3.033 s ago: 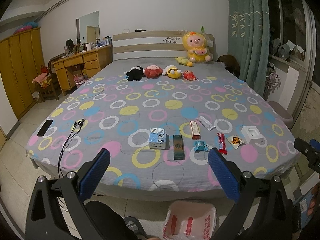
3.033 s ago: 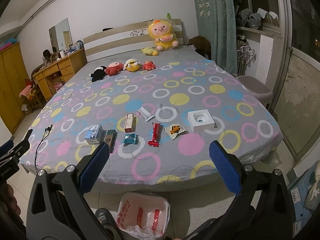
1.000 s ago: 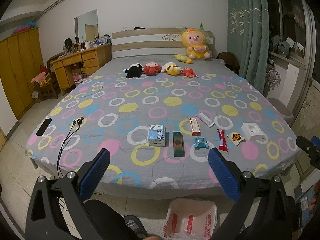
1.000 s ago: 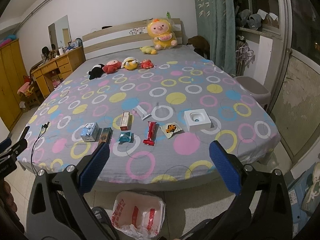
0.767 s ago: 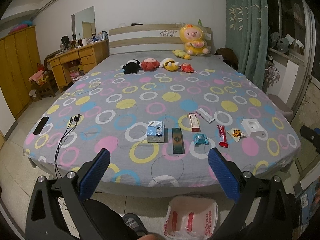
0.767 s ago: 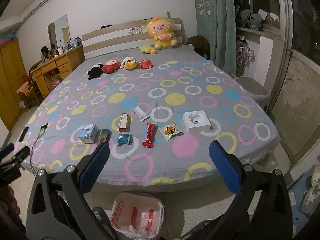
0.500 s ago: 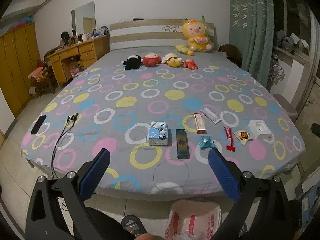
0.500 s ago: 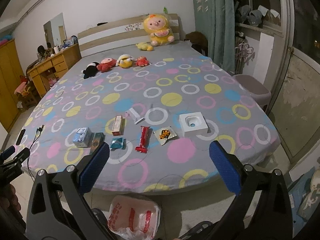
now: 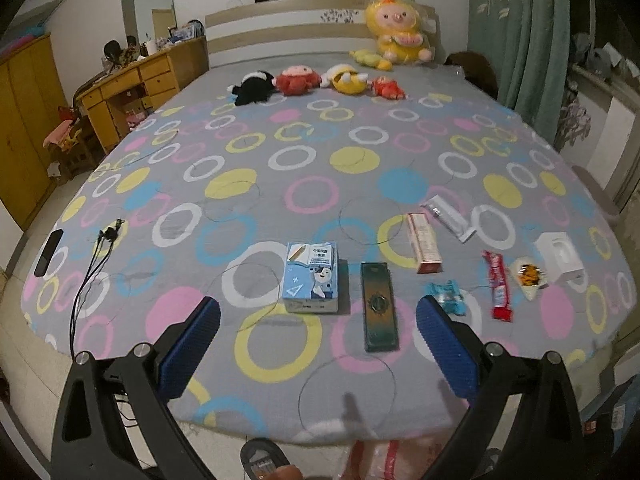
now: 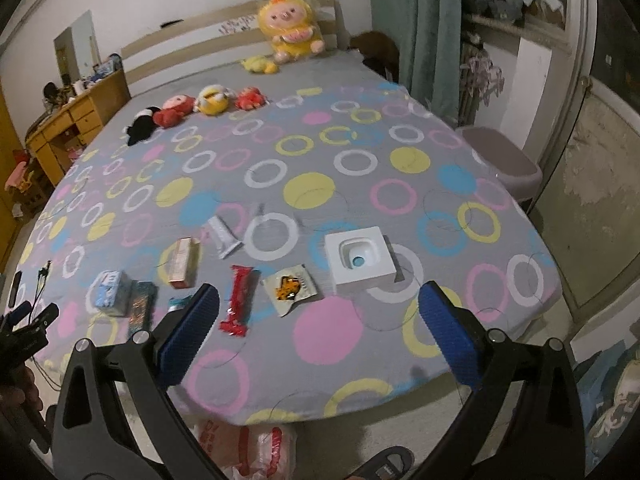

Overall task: Collect trash
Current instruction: 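Grasp the blue printed box with the left tool while the right tool grasps the white tray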

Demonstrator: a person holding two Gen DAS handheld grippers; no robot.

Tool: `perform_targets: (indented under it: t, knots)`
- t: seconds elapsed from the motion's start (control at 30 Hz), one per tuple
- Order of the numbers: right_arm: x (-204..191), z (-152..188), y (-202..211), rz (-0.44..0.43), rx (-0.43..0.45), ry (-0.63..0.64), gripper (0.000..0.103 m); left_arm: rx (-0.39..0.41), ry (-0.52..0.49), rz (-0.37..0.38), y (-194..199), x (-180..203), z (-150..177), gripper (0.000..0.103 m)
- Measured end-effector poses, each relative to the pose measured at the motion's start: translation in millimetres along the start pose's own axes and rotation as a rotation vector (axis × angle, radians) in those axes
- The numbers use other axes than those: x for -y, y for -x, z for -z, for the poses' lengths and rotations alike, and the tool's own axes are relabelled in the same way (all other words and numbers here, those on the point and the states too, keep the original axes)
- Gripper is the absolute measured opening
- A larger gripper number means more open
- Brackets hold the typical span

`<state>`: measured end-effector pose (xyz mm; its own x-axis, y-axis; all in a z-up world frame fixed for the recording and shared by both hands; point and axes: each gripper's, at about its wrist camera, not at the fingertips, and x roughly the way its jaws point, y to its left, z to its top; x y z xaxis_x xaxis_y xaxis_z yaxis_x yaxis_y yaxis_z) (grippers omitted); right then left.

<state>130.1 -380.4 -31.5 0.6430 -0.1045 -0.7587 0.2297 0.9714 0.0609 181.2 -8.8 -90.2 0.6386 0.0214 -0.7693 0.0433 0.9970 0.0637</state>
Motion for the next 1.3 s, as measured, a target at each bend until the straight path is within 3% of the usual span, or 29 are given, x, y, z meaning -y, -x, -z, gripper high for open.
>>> perform_targets:
  t: [0.3, 0.5, 0.7, 0.8, 1.03, 1.13, 1.2, 1.3]
  knots:
    - [18.0, -20.7, -100.8, -0.014, -0.161, 0.003, 0.098, -0.114, 0.036, 0.004, -92.6, -1.7, -4.9, 0.096]
    - [4.9, -17.2, -159.4, 0.028, -0.204, 0.073, 0.098, -0.149, 0.059, 0.009, -134.7, -4.2, -5.5, 0.093]
    - [-9.9, -5.0, -213.9, 0.097, -0.235, 0.168, 0.098, -0.198, 0.097, 0.034, -168.4, -9.3, -2.7, 0.085]
    - [-10.8, -4.0, -235.9, 0.13, -0.259, 0.173, 0.098, -0.21, 0.09, 0.029, -180.0, -9.9, -2.0, 0.083]
    - [-3.0, -9.2, -271.7, 0.182, -0.298, 0.143, 0.096, -0.238, 0.089, 0.033, -202.6, -10.6, -0.8, 0.066]
    - [1.0, -13.1, -281.9, 0.186, -0.306, 0.115, 0.084, -0.233, 0.076, 0.034, -206.9, -8.6, -1.9, 0.065]
    - [4.1, -15.5, -290.0, 0.2, -0.323, 0.095, 0.061, -0.228, 0.072, 0.032, -208.9, -8.5, -3.3, 0.065]
    - [8.0, -14.4, -303.1, 0.183, -0.368, 0.065, 0.057, -0.224, 0.073, 0.03, -210.8, -7.7, -4.8, 0.065]
